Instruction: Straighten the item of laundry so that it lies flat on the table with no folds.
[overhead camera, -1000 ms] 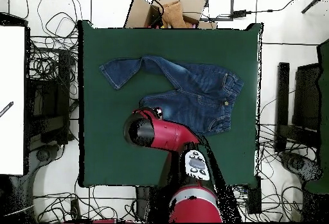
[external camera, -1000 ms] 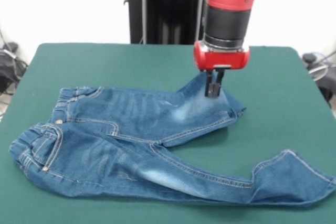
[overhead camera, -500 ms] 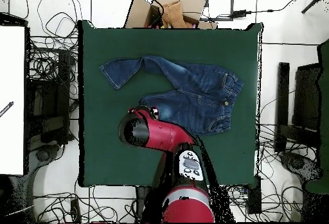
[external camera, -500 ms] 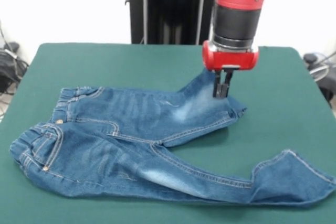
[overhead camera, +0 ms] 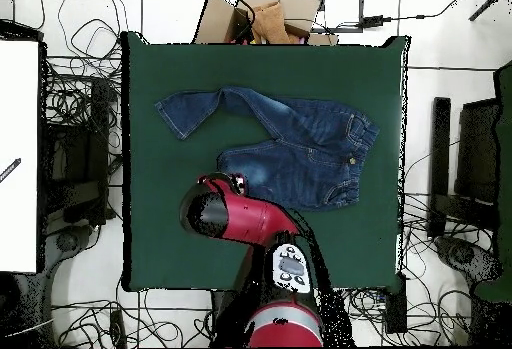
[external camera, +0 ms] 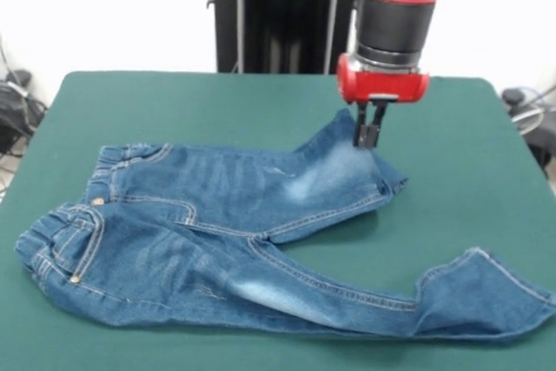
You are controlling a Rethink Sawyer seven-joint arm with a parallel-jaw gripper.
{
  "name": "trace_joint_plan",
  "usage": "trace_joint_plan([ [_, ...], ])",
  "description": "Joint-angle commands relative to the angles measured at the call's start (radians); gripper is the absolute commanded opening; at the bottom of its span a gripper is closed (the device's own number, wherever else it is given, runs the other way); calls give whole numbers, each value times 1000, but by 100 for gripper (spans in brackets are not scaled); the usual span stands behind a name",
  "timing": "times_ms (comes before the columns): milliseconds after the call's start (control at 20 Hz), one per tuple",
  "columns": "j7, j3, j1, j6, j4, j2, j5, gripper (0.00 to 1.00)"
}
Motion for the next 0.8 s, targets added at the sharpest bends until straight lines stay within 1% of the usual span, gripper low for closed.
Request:
trace_joint_plan([
  [50,283,7,1,-32,53,18,51,0],
  [450,303,-1,37,-81,44,67,66,0],
  [650,322,-13,71,-80,56,60,89,0],
  [800,325,-17,93,-74,40,69,111,0],
])
